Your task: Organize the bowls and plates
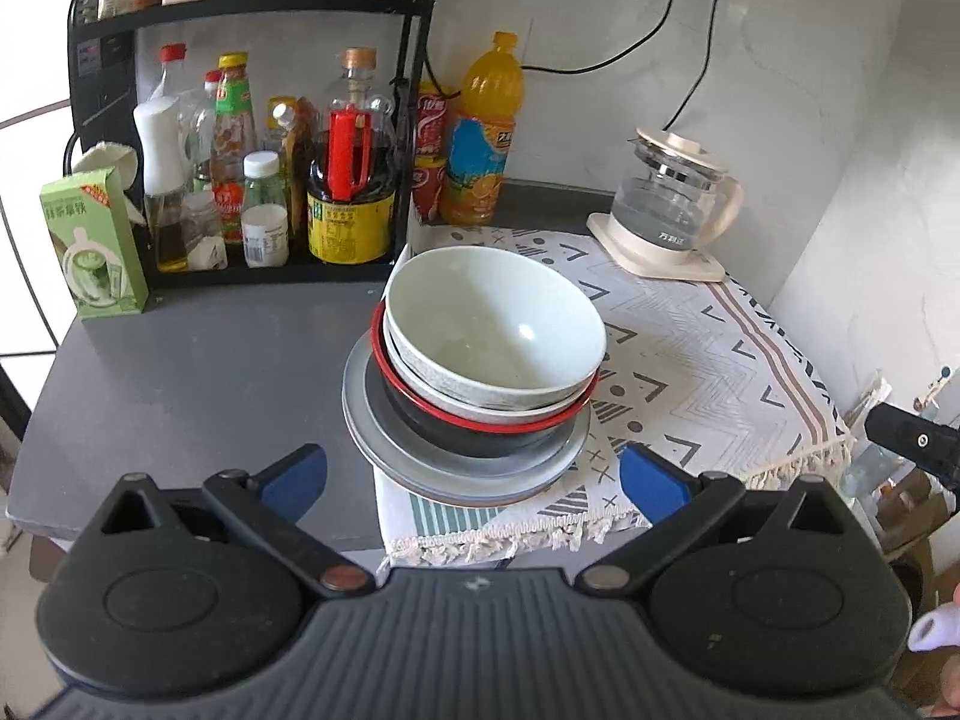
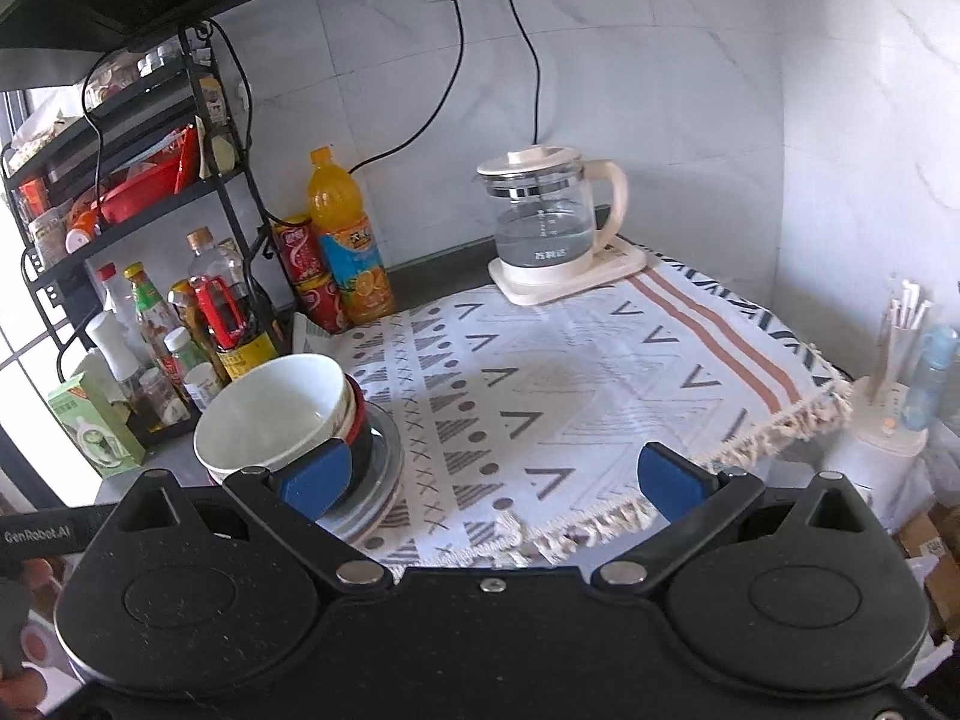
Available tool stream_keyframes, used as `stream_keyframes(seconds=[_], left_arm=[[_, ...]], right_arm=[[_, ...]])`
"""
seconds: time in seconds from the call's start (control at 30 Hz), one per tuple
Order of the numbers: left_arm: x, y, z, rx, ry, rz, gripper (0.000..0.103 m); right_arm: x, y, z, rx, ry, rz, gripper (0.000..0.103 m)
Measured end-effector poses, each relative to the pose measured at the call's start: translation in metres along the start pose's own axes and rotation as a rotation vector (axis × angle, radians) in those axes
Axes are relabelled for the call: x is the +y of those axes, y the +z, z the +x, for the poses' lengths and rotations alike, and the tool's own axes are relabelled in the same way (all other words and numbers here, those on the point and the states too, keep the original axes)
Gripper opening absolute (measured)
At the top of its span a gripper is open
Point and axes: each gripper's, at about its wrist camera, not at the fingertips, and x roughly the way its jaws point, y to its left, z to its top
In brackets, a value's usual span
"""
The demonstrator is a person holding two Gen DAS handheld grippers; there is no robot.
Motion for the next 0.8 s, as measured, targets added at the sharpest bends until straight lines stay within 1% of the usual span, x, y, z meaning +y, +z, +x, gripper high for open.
stream_keyframes(seconds=[0.2,0.43,0.57,0.8], left_arm=[[0.003,-0.007,-0.011,-0.020,-0.004,0.029,0.103],[0.005,-0.020,-0.023,-0.019,-0.015,0.048,0.103],[0.004,-0.027,-0.031,-0.022,-0.011,0.060,0.103],[-0.001,-0.034,-0.039,-0.027,-0.028,0.076,0.103]], right_arm=[[-0.006,-0.014,-0.015,0.001,0.004,0.001,0.103],[-0.012,-0.030,-0.029,0.013,-0.020,-0.004,0.103],[-0.014,-0.035,-0.038,0.012,-0.017,-0.002,0.103],[-0.015,-0.038,-0.047,0.006,-0.014,0.009,0.103]])
